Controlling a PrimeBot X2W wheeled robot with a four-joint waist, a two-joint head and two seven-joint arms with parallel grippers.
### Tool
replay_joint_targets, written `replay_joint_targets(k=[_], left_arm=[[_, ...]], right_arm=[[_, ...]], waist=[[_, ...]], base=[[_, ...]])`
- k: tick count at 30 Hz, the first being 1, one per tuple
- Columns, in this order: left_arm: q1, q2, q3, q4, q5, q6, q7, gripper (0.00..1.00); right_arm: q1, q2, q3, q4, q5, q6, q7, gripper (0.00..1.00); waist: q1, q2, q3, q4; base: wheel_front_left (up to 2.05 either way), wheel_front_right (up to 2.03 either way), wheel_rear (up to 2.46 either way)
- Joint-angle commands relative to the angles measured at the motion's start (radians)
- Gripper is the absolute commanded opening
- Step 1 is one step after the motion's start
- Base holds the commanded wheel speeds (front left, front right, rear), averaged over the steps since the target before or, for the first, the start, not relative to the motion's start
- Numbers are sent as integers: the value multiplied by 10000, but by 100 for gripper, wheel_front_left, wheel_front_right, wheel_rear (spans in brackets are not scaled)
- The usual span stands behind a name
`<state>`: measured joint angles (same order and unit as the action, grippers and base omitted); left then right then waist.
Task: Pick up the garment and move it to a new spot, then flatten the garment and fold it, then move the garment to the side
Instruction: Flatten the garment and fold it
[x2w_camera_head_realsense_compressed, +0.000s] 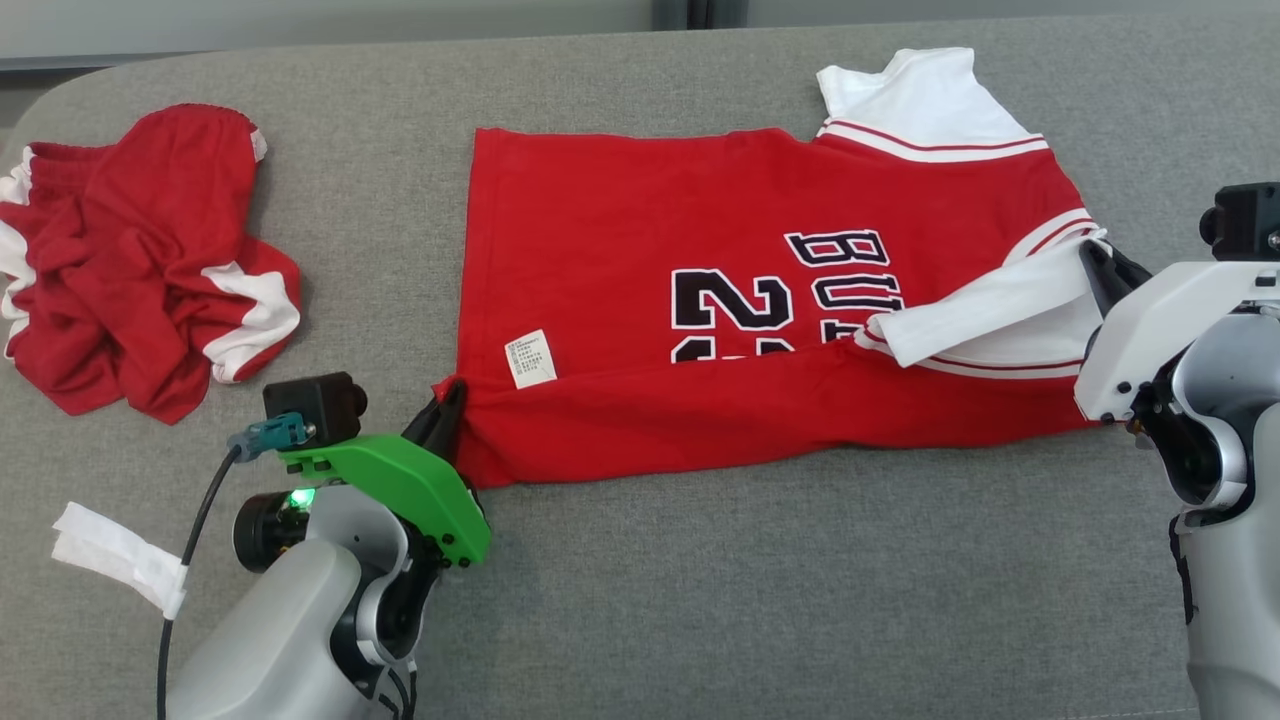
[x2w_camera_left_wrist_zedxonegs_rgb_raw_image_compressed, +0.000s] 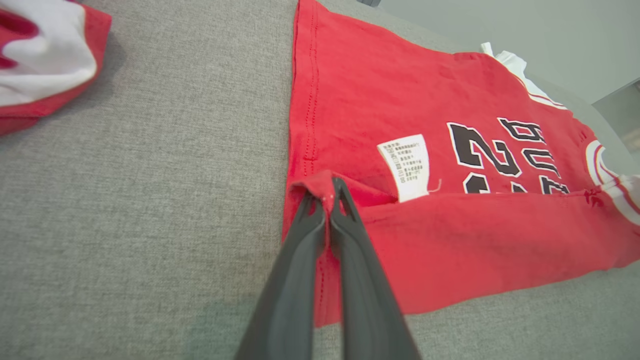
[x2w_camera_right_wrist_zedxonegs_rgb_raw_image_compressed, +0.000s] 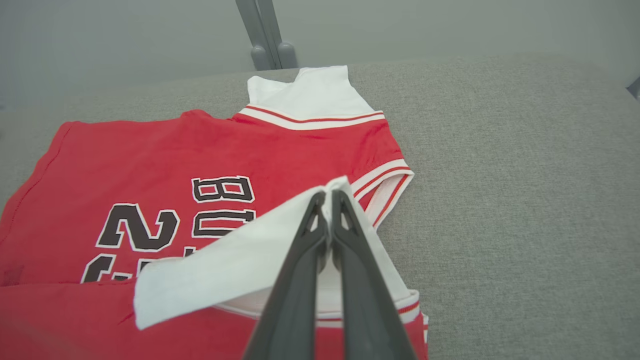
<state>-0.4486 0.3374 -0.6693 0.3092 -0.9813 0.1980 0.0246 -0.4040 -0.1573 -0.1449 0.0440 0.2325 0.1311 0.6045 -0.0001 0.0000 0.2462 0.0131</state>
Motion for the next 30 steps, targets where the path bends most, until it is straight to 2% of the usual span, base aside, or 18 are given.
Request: replay_joint_targets(k=[1, 8, 9, 10, 11, 17, 21, 27, 30], left_arm=[[-232, 8, 27, 130, 136, -66, -74, 0], [-597, -101, -5, 590, 182, -246, -118, 0], [-648, -125, -21, 665, 199, -279, -111, 32], [-709, -121, -54, 706, 272, -298, -138, 55], [-789, -137, -54, 752, 289, -295, -208, 100], [-945, -113, -90, 912, 637, -305, -780, 100], [-396, 36, -151, 725, 799, -212, -1164, 100], [562, 171, -394, 232, 760, 112, -1155, 100], [870, 193, -454, 141, 701, 260, -1074, 100]], right_arm=[[-163, -58, 35, 166, -13, -7, -166, 0], [-591, -215, 243, 855, -72, -7, -942, 0], [-618, -216, 341, 966, -21, -7, -1059, 42], [-650, -199, 359, 1068, 22, -9, -1136, 100], [-729, -231, 439, 1128, 67, -9, -1245, 100], [-772, -455, 668, 1199, 213, -9, -1538, 100], [-215, -540, 380, 853, 277, -9, -1457, 100], [1161, -138, -610, -54, 23, -9, -293, 100], [1619, 172, -1054, -386, -101, -9, -60, 100]], waist=[[1, 0, 51, 30], [1, 0, 211, 45], [1, 0, 245, 48], [1, 0, 267, 49], [1, 0, 298, 55], [1, 0, 325, 117], [1, 0, 186, 149], [1, 0, 10, 177], [1, 0, 30, 130]], base=[[0, 0, 0], [0, 0, 0], [0, 0, 0], [0, 0, 0], [0, 0, 0], [0, 0, 0], [0, 0, 0], [0, 0, 0], [0, 0, 0]])
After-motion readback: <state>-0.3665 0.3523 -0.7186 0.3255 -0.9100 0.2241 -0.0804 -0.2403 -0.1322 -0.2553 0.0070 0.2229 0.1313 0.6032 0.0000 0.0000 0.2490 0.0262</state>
